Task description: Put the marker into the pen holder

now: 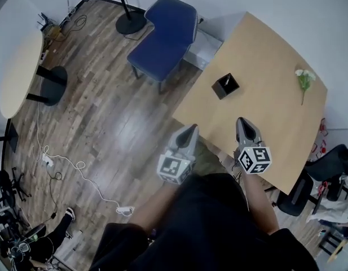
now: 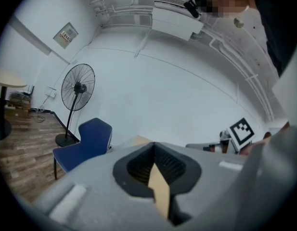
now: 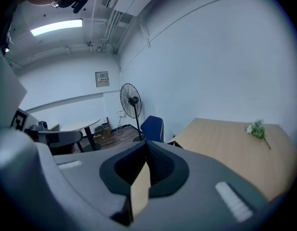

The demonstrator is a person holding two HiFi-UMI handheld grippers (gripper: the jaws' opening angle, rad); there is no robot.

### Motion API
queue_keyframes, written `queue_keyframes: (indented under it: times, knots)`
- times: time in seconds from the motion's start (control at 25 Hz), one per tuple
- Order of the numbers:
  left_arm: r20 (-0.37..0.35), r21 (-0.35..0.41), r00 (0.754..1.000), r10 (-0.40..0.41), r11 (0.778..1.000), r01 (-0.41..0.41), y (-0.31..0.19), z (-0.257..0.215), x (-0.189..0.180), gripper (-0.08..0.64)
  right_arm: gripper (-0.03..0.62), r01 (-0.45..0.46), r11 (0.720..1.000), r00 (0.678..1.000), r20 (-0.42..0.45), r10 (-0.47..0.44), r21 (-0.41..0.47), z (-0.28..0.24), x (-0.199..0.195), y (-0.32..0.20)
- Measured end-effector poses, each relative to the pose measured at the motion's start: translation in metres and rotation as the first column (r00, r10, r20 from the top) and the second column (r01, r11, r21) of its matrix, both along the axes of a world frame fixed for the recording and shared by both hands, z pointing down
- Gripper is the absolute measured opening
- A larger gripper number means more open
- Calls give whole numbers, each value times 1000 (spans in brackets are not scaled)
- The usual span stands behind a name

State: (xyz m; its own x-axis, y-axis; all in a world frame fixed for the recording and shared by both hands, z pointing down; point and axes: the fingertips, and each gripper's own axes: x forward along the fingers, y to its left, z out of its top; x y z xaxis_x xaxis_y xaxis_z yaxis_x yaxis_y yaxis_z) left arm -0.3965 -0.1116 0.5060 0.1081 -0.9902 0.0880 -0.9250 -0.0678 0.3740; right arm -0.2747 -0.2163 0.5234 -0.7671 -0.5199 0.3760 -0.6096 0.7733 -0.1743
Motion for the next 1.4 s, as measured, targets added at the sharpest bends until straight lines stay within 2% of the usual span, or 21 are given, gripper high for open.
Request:
queue_keyframes:
  times: [0.36, 0.52, 0.84, 1.0, 1.12, 1.24, 1.4]
  knots:
    - [2, -52, 996, 92, 994, -92, 10, 8, 81, 2, 2, -86, 996, 996, -28, 85, -13, 2, 89, 23]
    - [51, -40, 988, 147, 989, -145, -8, -9, 132, 2, 2, -136, 991, 991, 3, 136, -3, -10, 142, 14]
    - [117, -30, 968, 221, 975, -219, -82, -28, 284, 2, 2, -282, 959, 958, 46, 281, 13, -30, 317, -32]
    - [142, -4, 957, 252, 967, -254, -112, -47, 368, 2, 2, -313, 943, 950, 45, 310, 109, -61, 403, -49]
    - [177, 14, 945, 274, 960, -280, -130, -57, 424, 2, 2, -358, 921, 934, 64, 352, 151, -78, 463, -62]
    - [231, 53, 930, 285, 951, -304, -150, -69, 473, 2, 2, -411, 895, 912, 70, 405, 175, -82, 515, -80]
    - [230, 80, 934, 273, 951, -298, -170, -77, 513, 3, 2, -437, 880, 899, 82, 430, 183, -82, 572, -91]
